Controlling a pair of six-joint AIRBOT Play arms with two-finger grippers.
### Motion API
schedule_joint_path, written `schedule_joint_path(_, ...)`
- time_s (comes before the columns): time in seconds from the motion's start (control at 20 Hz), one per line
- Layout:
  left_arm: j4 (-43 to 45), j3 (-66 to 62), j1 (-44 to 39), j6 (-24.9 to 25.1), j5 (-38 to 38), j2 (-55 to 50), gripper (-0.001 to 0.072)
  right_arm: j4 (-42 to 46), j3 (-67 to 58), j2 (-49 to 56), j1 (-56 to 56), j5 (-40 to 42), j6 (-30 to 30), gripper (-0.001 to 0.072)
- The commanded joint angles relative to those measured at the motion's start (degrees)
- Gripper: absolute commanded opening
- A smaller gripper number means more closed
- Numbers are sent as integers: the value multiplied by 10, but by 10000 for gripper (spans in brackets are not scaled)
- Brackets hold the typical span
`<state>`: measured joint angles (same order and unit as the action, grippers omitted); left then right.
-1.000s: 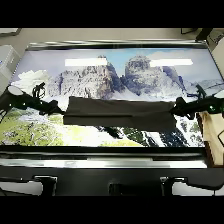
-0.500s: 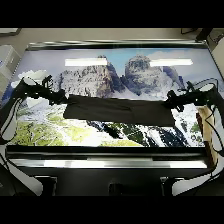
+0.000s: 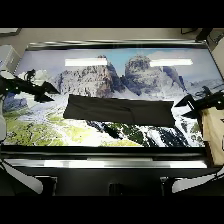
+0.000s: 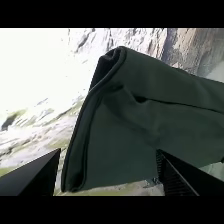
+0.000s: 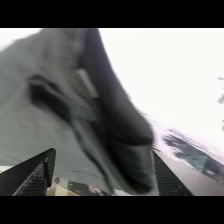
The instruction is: Fold the clothes and pants, and hang the long-sleeved shirts on hangers.
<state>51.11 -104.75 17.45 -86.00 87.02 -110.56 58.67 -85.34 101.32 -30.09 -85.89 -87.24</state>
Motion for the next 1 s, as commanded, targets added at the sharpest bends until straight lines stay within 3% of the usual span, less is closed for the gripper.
schedule_joint_path(0.0, -3, -12, 27, -21, 61, 39, 711, 24, 45, 5, -29, 20, 22, 716)
schedule_joint_path(0.25, -4, -12, -18, -21, 63, 94, 710, -131, 67, 51, -26, 40, 96, 717)
schedule_joint_path(0.5, -4, -12, -92, -21, 59, 106, 710, -128, 67, 54, 31, 56, 115, 702)
schedule_joint_path(0.65, -4, -12, -134, -21, 46, 106, 710, -127, 66, 43, 70, 53, 137, 524)
schedule_joint_path(0.7, -4, -12, -150, -21, 33, 106, 709, -127, 66, 32, 80, 54, 140, 344)
schedule_joint_path(0.75, -3, -12, -169, -19, 16, 105, 708, -127, 66, 18, 87, 60, 136, 88)
schedule_joint_path(0.8, -3, -11, -189, -12, -6, 102, 689, -127, 65, 0, 94, 66, 123, 54)
schedule_joint_path(0.85, -3, -10, -214, -7, -30, 98, 482, -132, 63, -19, 99, 66, 120, 54)
schedule_joint_path(0.9, -3, -10, -237, 1, -56, 92, 223, -131, 63, -43, 104, 65, 109, 54)
schedule_joint_path(0.95, -3, -10, -266, 16, -83, 82, 64, -130, 63, -67, 109, 61, 100, 54)
